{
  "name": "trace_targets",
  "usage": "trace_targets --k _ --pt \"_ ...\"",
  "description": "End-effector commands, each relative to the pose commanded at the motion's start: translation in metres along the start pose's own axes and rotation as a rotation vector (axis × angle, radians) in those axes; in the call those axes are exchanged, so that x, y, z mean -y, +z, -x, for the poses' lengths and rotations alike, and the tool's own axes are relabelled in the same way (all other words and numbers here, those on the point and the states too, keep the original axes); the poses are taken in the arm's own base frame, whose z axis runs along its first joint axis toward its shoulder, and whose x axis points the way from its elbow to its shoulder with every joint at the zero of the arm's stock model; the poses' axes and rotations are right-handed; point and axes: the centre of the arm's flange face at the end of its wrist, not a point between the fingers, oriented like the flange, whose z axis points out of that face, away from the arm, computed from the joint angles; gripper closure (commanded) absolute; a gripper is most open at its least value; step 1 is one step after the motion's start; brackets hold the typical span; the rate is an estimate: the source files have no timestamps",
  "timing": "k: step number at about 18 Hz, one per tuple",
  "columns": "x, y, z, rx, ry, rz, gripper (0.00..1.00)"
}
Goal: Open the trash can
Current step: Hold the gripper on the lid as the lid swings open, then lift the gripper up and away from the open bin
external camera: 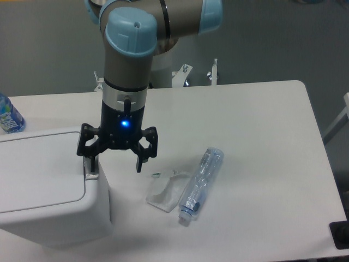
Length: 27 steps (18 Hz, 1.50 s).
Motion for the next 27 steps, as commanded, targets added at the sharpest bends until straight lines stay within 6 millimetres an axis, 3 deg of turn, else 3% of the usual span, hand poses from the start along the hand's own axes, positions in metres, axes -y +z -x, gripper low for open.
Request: trace_targets --k 8,13,16,20,27 --pt "0.004 -0.007 -0.002 0.001 0.004 -0.015 0.0" --pt "0.02 -0.031 -0.007 0.006 0.024 -0.072 0.0" --pt "0.031 -0.048 0.004 0.039 0.014 -0.106 0.0" --pt "0.044 -0.08 0.041 0.194 -0.031 -0.154 0.0" --pt "0.05 -0.125 0.126 0.305 -0.127 -0.205 0.0"
